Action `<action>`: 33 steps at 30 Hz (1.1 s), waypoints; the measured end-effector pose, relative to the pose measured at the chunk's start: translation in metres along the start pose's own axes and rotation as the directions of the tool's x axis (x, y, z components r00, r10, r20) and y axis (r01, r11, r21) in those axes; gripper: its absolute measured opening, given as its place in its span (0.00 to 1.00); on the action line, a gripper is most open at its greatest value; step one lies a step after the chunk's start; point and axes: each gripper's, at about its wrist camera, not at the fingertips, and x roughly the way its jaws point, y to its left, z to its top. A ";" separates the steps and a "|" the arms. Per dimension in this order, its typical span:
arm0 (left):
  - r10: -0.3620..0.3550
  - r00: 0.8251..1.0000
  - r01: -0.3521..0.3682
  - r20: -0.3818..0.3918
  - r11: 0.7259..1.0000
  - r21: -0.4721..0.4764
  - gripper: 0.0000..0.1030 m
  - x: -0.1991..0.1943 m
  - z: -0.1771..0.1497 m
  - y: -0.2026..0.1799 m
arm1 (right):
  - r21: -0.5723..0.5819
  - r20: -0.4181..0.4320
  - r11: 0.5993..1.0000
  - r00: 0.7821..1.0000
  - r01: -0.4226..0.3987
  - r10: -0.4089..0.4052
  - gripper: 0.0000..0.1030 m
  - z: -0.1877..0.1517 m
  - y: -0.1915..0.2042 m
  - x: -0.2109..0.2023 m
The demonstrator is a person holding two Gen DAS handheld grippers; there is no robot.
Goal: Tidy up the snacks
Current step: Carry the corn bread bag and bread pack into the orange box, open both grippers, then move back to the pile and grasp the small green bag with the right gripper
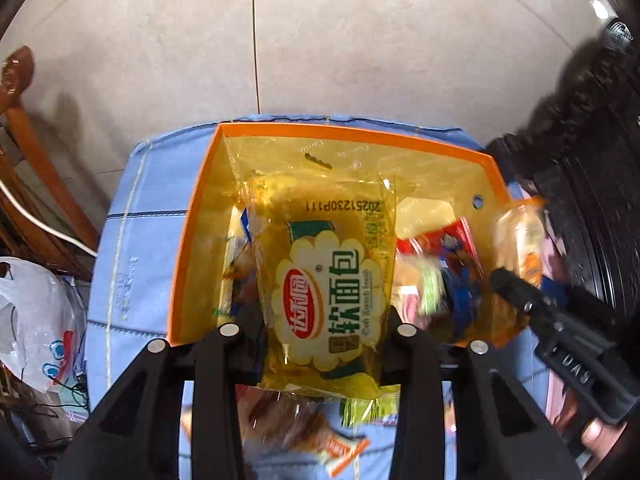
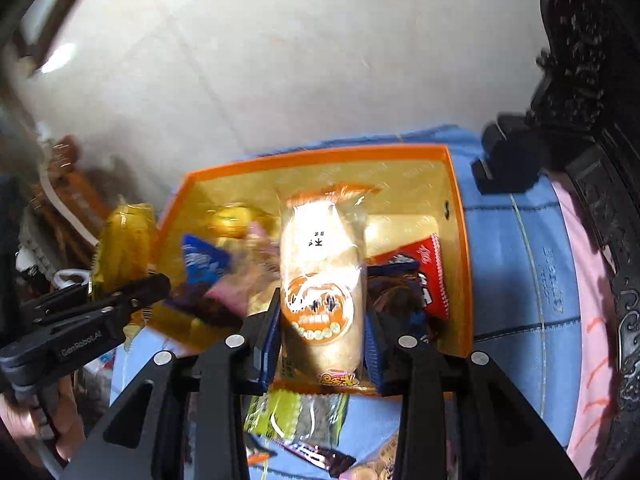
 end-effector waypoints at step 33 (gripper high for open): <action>0.190 0.961 -0.146 -0.201 0.966 0.213 0.96 0.002 -0.229 0.016 | 0.013 -0.279 0.994 0.954 -0.106 0.106 0.90 -0.241 -0.014 -0.035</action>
